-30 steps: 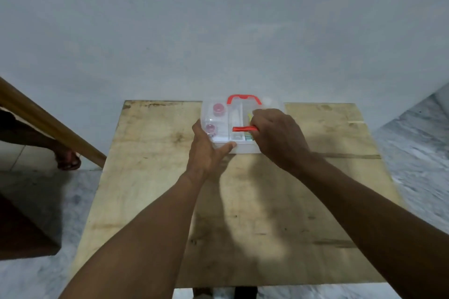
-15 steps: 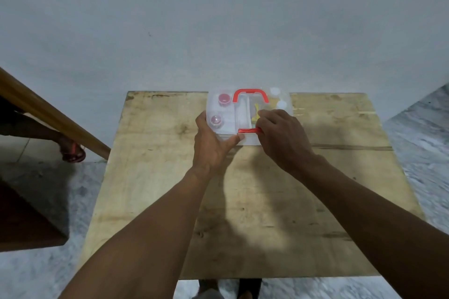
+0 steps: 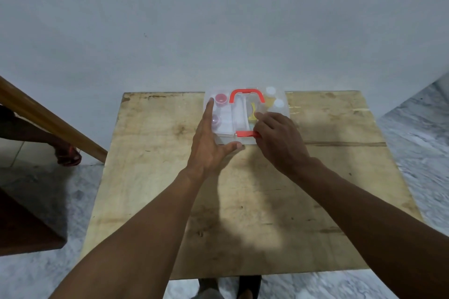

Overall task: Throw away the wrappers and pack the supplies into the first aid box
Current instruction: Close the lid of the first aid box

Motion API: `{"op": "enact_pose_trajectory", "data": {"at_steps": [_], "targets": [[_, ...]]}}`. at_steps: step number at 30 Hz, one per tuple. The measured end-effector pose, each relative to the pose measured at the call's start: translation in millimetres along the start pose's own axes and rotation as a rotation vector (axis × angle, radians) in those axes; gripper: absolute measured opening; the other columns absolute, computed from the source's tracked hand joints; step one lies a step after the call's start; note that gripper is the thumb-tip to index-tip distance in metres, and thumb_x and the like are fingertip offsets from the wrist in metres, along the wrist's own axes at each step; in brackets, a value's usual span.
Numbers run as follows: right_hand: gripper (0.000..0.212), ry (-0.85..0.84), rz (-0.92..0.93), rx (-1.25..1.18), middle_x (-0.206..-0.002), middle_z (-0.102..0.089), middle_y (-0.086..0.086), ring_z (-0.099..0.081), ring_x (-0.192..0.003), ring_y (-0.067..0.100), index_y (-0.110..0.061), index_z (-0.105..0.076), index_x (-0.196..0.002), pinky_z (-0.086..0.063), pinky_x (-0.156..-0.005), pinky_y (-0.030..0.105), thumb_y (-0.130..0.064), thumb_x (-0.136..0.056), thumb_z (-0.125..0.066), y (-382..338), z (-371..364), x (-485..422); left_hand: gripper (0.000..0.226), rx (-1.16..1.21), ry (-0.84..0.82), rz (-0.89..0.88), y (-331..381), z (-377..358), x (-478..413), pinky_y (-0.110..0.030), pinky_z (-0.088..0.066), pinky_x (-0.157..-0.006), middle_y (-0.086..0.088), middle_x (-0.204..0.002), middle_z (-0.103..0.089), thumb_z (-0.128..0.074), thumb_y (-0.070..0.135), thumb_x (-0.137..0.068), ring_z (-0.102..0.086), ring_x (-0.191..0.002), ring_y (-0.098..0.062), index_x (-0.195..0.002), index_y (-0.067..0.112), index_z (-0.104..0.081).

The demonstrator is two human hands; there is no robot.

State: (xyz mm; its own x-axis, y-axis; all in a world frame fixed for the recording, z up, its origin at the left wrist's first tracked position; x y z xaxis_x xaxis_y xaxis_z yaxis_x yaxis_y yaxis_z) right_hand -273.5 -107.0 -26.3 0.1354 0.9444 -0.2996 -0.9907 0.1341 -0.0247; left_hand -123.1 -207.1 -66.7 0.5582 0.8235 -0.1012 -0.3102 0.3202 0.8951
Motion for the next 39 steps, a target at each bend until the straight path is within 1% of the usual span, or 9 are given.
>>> {"op": "enact_pose_trajectory", "data": {"at_steps": [10, 14, 18, 23, 25, 28, 31, 36, 39], "targets": [[0.029, -0.072, 0.073, -0.195, -0.132, -0.060, 0.015, -0.054, -0.123, 0.035, -0.009, -0.071, -0.105, -0.048, -0.102, 0.047, -0.029, -0.084, -0.074, 15.3, 10.6, 16.8, 0.117, -0.078, -0.080, -0.019, -7.7, 8.2, -2.8, -0.027, -0.047, -0.097, 0.015, -0.138, -0.043, -0.089, 0.044, -0.064, -0.047, -0.118, -0.004, -0.155, 0.035, -0.015], [0.024, -0.051, 0.056, -0.166, -0.133, -0.059, 0.014, -0.053, -0.126, 0.033, -0.011, -0.074, -0.103, -0.050, -0.102, 0.050, -0.022, -0.083, -0.077, 17.4, 3.4, 22.6, 0.124, -0.044, -0.125, 0.009, 4.0, 9.5, 0.1, -0.028, -0.042, -0.103, 0.003, -0.151, -0.040, -0.083, 0.061, -0.055, -0.044, -0.131, -0.014, -0.153, 0.039, -0.010], [0.048, 0.030, -0.100, -0.258, -0.133, -0.055, 0.016, -0.052, -0.124, 0.034, -0.008, -0.058, -0.114, -0.052, -0.099, 0.048, -0.024, -0.077, -0.083, 17.6, 0.3, 22.9, 0.132, -0.029, -0.122, 0.020, 8.4, 7.0, 1.5, -0.033, -0.040, -0.109, 0.002, -0.158, -0.031, -0.073, 0.079, -0.051, -0.040, -0.139, -0.017, -0.152, 0.042, 0.002], [0.097, 0.043, -0.393, -0.300, -0.149, -0.037, 0.022, -0.039, -0.134, 0.038, -0.014, -0.032, -0.146, -0.043, -0.107, 0.052, -0.054, -0.071, -0.079, 32.0, -18.9, 23.0, 0.113, -0.005, -0.030, 0.009, 8.9, 0.0, 4.6, -0.006, -0.030, -0.102, 0.005, -0.159, -0.028, -0.078, 0.061, -0.062, -0.036, -0.140, -0.014, -0.144, 0.046, -0.002], [0.106, 0.025, -0.396, -0.391, -0.150, -0.035, 0.021, -0.037, -0.136, 0.037, -0.015, -0.026, -0.150, -0.045, -0.104, 0.055, -0.063, -0.069, -0.075, 34.6, -26.4, 24.4, 0.118, 0.012, 0.008, 0.016, 9.6, -3.3, 5.0, -0.013, -0.031, -0.106, 0.005, -0.159, -0.027, -0.078, 0.065, -0.060, -0.034, -0.141, -0.013, -0.149, 0.038, -0.006], [0.110, 0.065, -0.385, -0.488, -0.151, -0.034, 0.017, -0.037, -0.135, 0.032, -0.020, -0.020, -0.150, -0.048, -0.101, 0.052, -0.069, -0.066, -0.071, 33.3, -30.3, 24.9, 0.118, 0.032, 0.067, -0.003, 11.7, -7.3, 4.9, -0.005, -0.028, -0.104, 0.012, -0.156, -0.028, -0.071, 0.076, -0.059, -0.033, -0.137, -0.004, -0.151, 0.033, -0.012], [0.110, 0.132, -0.360, -0.488, -0.151, -0.035, 0.018, -0.038, -0.135, 0.029, -0.014, -0.022, -0.150, -0.045, -0.102, 0.042, -0.068, -0.068, -0.071, 32.0, -34.7, 25.5, 0.103, 0.027, 0.112, -0.005, 9.3, -10.6, 3.8, 0.004, -0.026, -0.098, 0.010, -0.155, -0.031, -0.078, 0.056, -0.068, -0.036, -0.137, -0.007, -0.145, 0.039, -0.013], [0.110, 0.198, -0.457, -0.527, -0.148, -0.042, 0.015, -0.040, -0.132, 0.025, -0.005, -0.032, -0.149, -0.039, -0.100, 0.030, -0.067, -0.066, -0.071, 34.6, -37.6, 23.6, 0.105, -0.007, 0.152, 0.005, -6.9, -13.7, 0.6, -0.014, -0.037, -0.104, 0.006, -0.156, -0.036, -0.082, 0.049, -0.072, -0.042, -0.138, -0.013, -0.154, 0.028, -0.020], [0.108, 0.234, -0.470, -0.520, -0.143, -0.045, 0.015, -0.041, -0.128, 0.021, -0.008, -0.034, -0.147, -0.042, -0.098, 0.030, -0.066, -0.065, -0.074, 35.6, -41.4, 21.3, 0.106, -0.005, 0.169, 0.012, -8.6, -15.2, -0.1, -0.010, -0.036, -0.101, 0.004, -0.155, -0.038, -0.083, 0.045, -0.072, -0.044, -0.136, -0.015, -0.155, 0.025, -0.021]]}}
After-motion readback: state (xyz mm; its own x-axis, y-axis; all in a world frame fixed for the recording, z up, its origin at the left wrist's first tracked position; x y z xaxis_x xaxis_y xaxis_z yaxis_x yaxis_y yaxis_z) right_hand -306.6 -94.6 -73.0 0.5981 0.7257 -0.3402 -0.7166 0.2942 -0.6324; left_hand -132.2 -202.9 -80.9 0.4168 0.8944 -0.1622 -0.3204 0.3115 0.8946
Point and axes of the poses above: each hand's wrist, its own x-axis away from the middle knuckle, its own z-axis out of the back of the hand, y = z × x, the point moved 2 cm from there along -x, towards the middle knuckle
